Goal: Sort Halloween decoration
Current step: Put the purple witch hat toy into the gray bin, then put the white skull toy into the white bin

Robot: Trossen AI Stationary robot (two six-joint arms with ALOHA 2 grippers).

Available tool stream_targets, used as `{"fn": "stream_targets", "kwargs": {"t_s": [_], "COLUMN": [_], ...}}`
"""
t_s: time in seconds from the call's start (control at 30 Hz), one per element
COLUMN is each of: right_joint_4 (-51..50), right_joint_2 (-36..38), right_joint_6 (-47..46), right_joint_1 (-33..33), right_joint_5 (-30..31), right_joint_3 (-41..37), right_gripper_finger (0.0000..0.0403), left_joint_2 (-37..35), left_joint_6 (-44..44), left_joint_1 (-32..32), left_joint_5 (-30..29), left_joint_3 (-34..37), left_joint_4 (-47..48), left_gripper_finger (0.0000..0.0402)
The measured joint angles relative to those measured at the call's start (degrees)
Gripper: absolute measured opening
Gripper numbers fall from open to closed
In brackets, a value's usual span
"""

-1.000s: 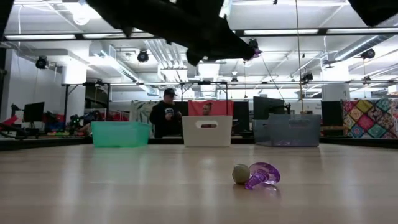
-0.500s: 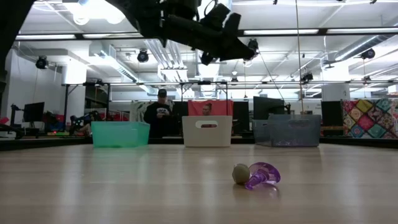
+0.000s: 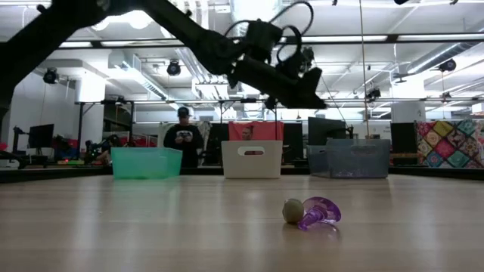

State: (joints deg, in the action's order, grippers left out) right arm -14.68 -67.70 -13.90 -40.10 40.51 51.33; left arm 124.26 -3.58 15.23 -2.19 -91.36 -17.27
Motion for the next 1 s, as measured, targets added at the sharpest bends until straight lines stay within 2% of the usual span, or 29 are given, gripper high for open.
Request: {"fn": "stream_targets", "kwargs": {"t_s": [0.2,0.33,0.47,0.63,1.0], "right_joint_4": [0.01,0.14,0.24,0.21,0.32], "right_joint_2": [0.00,0.00,0.00,0.00,0.00], "right_joint_6": [-0.51,-0.56,-1.62,-2.08,-3.55], "right_joint_1": [0.02,0.02,0.02,0.02,0.02], "right_joint_5": [0.03,0.00,0.05,0.03,0.05], "right_joint_3": [0.00,0.00,0.00,0.00,0.00], "right_gripper_finger": [0.0033,0.0033,0.0033,0.0033,0.0033], "left_joint_2": [5.80,9.21,11.19,11.46,11.37], "left_joint_6": [1.40,2.87,3.16,3.47,4.18], "left_joint_1": [1.14,1.55,1.68,1.81,1.81], "left_joint_5": [-0.05,-0.11,-0.18,-0.23,-0.22], "left_joint_3": [-7.67,-13.56,-16.96,-17.80,-18.38], "left_joint_4": [4.80,11.32,14.24,14.78,19.08], "left_gripper_finger": [0.0000,0.0000,0.0000,0.0013,0.0088]}}
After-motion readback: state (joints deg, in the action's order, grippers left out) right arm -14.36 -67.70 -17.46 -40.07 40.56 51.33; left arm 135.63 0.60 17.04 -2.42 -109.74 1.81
